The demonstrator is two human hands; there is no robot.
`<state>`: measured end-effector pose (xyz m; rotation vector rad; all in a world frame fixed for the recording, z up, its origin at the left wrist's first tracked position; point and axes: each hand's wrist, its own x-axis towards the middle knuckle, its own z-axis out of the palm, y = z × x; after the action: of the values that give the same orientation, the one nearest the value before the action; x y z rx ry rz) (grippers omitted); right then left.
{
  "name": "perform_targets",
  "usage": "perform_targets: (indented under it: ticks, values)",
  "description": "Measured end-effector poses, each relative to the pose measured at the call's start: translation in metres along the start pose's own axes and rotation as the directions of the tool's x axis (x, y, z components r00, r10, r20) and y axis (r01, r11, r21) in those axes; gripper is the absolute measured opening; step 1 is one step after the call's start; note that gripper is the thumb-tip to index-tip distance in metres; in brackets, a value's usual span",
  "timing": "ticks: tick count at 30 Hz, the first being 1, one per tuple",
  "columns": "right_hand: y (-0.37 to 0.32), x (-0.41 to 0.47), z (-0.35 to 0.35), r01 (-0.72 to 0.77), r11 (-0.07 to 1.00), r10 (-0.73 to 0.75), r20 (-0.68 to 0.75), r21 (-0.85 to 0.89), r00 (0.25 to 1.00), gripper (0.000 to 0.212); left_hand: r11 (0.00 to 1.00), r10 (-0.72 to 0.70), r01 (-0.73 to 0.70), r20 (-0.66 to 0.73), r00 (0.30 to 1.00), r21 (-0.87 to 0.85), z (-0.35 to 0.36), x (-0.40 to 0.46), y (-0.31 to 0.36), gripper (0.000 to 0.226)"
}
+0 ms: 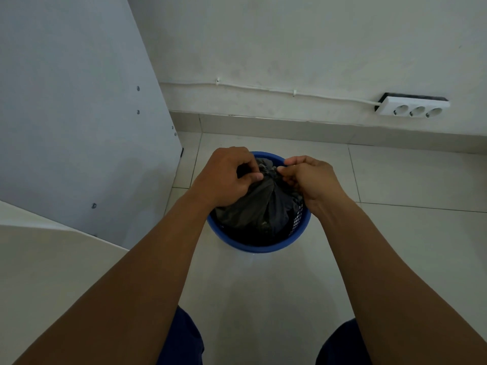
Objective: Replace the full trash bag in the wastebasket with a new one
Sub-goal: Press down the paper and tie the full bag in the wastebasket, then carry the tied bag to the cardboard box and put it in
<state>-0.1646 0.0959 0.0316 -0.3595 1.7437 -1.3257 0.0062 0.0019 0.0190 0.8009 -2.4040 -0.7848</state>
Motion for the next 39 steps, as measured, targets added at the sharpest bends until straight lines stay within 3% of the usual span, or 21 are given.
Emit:
perform_targets:
  ticks: [4, 6, 8, 10, 12, 16, 19, 23, 25, 27, 32, 39]
  values:
    - [0.009, -0.004, 0.004, 0.32, 0.895, -0.308, 0.087, -0.312, 0.947, 0.023, 0.996, -0.079, 0.076, -0.059, 0.995, -0.049, 0.004, 0.001, 0.002, 0.008]
    - [0.024, -0.004, 0.005, 0.472, 0.726, -0.438, 0.193, -0.5, 0.878, 0.054, 0.987, -0.143, 0.134, -0.09, 0.986, -0.091, 0.006, 0.003, 0.004, 0.007]
    - [0.042, -0.001, 0.002, 0.519, 0.535, -0.431, 0.313, -0.667, 0.846, 0.1, 0.977, -0.179, 0.167, -0.087, 0.98, -0.132, 0.007, 0.004, 0.005, 0.005]
    - [0.057, 0.005, 0.0, 0.519, 0.49, -0.396, 0.351, -0.7, 0.848, 0.122, 0.969, -0.195, 0.182, -0.06, 0.979, -0.167, 0.008, 0.004, 0.006, 0.004]
    - [0.064, 0.01, 0.004, 0.536, 0.522, -0.442, 0.327, -0.663, 0.835, 0.115, 0.955, -0.22, 0.207, -0.038, 0.975, -0.214, 0.011, 0.005, 0.008, 0.004]
    - [0.062, 0.012, 0.014, 0.57, 0.666, -0.56, 0.182, -0.481, 0.808, 0.067, 0.925, -0.216, 0.18, -0.072, 0.974, -0.334, 0.013, 0.006, 0.014, 0.005]
    - [0.057, 0.005, 0.017, 0.593, 0.662, -0.597, 0.154, -0.459, 0.787, 0.048, 0.874, -0.279, 0.177, -0.17, 0.945, -0.452, 0.004, 0.004, 0.013, 0.015]
    - [0.05, -0.002, 0.019, 0.62, 0.639, -0.642, 0.13, -0.455, 0.756, 0.046, 0.76, -0.536, 0.298, -0.297, 0.79, -0.578, -0.009, -0.002, -0.013, 0.02]
    - [0.043, -0.005, 0.019, 0.617, 0.638, -0.642, 0.125, -0.461, 0.757, 0.049, 0.725, -0.645, 0.436, -0.303, 0.702, -0.534, -0.013, -0.006, -0.027, 0.021]
    - [0.032, -0.01, 0.02, 0.606, 0.642, -0.632, 0.124, -0.469, 0.765, 0.055, 0.701, -0.704, 0.579, -0.273, 0.656, -0.416, -0.016, -0.01, -0.033, 0.023]
    - [-0.018, -0.036, 0.021, 0.581, 0.597, -0.627, 0.131, -0.553, 0.768, 0.06, 0.691, -0.722, 0.696, -0.126, 0.681, -0.198, -0.045, -0.008, -0.008, 0.018]
    - [-0.118, -0.111, 0.015, 0.598, 0.479, -0.665, 0.18, -0.643, 0.725, 0.069, 0.701, -0.713, 0.71, -0.06, 0.699, -0.067, -0.137, 0.005, 0.081, 0.022]
